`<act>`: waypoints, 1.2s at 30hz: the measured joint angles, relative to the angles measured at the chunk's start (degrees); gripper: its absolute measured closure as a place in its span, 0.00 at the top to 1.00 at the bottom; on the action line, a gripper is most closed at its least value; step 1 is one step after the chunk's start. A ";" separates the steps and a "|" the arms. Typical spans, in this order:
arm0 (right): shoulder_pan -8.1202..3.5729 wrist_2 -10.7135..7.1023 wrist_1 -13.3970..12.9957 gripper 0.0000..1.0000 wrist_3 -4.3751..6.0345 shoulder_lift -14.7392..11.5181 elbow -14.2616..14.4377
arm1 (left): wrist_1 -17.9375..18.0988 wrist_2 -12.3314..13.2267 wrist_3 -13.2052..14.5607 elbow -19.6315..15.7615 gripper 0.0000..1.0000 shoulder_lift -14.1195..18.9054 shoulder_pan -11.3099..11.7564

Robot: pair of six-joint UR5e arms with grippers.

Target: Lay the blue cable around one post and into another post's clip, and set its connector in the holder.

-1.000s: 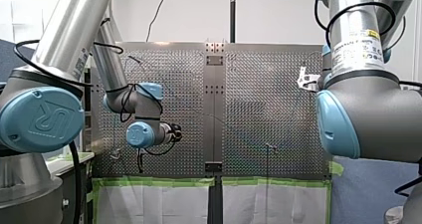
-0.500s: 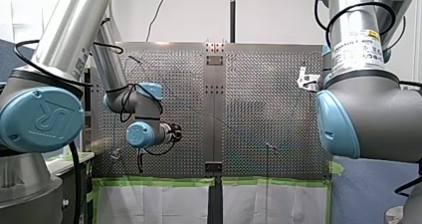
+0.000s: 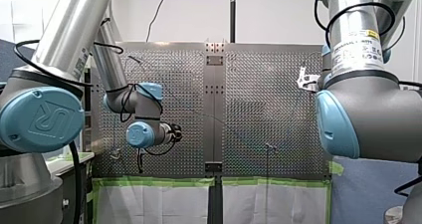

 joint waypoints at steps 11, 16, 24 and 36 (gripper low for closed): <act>0.00 0.00 0.00 0.94 0.00 0.00 -0.01 | -1.72 0.15 0.11 -0.01 1.00 0.00 -0.49; 0.00 0.00 0.00 0.94 0.00 0.00 0.00 | -1.09 0.18 -0.04 -0.02 1.00 0.00 -0.56; 0.00 0.00 0.01 0.94 0.00 0.00 0.00 | -0.90 0.19 -0.08 -0.03 1.00 0.00 -0.58; 0.00 0.00 0.00 0.94 0.00 0.00 0.00 | -0.89 0.19 -0.09 -0.04 1.00 0.00 -0.58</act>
